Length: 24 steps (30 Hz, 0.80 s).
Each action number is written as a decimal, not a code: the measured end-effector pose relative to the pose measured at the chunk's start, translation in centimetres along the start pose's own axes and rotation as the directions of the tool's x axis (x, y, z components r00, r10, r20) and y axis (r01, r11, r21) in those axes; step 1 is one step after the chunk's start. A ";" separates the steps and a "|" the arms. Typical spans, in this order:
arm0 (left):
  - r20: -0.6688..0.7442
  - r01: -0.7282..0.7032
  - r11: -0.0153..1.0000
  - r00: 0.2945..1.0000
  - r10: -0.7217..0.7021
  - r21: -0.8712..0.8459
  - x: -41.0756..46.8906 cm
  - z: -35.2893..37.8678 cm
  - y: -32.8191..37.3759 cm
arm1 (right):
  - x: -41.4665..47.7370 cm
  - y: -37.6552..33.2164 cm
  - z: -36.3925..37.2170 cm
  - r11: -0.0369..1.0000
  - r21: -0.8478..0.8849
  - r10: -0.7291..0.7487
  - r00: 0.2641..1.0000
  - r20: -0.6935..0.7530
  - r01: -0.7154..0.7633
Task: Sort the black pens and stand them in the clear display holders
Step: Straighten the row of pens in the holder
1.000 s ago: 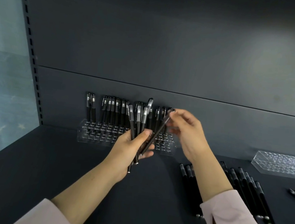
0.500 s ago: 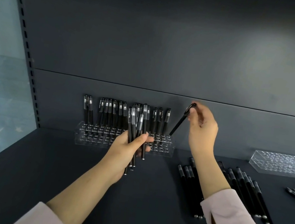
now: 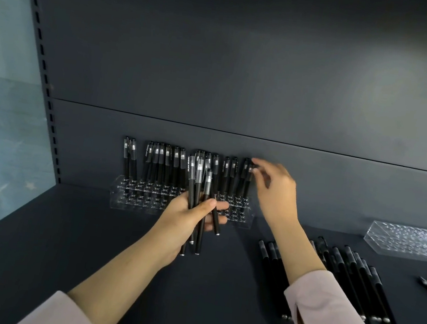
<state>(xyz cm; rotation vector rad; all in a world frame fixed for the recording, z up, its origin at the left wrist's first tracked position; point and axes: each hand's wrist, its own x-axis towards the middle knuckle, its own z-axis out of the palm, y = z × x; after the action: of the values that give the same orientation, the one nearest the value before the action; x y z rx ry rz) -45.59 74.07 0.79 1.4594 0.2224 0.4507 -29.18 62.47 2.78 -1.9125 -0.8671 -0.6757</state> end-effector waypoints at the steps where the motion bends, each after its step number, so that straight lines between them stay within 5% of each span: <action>1: -0.004 -0.003 1.000 1.000 0.003 0.006 0.0 0.0 0.1 | -0.2 0.3 0.2 0.999 -0.035 -0.019 0.999 0.029 0.020; 8: -0.037 0.011 1.000 0.999 -0.011 -0.011 0.0 -0.5 0.5 | -0.7 -0.7 0.1 0.999 0.041 -0.027 0.998 -0.056 0.029; 11: -0.036 0.017 0.999 0.999 -0.019 -0.048 -0.1 -0.5 0.8 | -0.6 -3.2 -0.3 0.972 0.229 0.045 0.997 0.060 -0.058; 14: -0.042 0.001 0.997 0.999 -0.004 -0.079 -0.5 -0.7 1.5 | -0.7 -5.8 -0.4 0.856 0.464 0.093 0.952 0.292 -0.226; 19: -0.033 -0.017 0.996 0.999 0.014 -0.088 -1.3 -2.8 2.5 | -0.5 -8.6 0.8 0.626 0.662 0.189 0.904 0.384 -0.412; 21: -0.030 -0.010 0.995 1.000 0.007 -0.099 -1.5 -4.7 2.7 | -0.4 -9.9 1.6 0.531 0.730 0.210 0.901 0.379 -0.430; 24: -0.059 -0.011 0.996 0.998 0.006 -0.083 -1.5 -8.3 2.8 | -0.6 -11.9 3.2 0.576 0.742 0.240 0.939 0.246 -0.342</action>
<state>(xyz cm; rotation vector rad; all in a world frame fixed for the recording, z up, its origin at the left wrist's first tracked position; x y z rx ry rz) -50.82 81.02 2.41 1.3670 0.2412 0.5044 -38.64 69.24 6.95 -1.2327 -0.7150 0.0623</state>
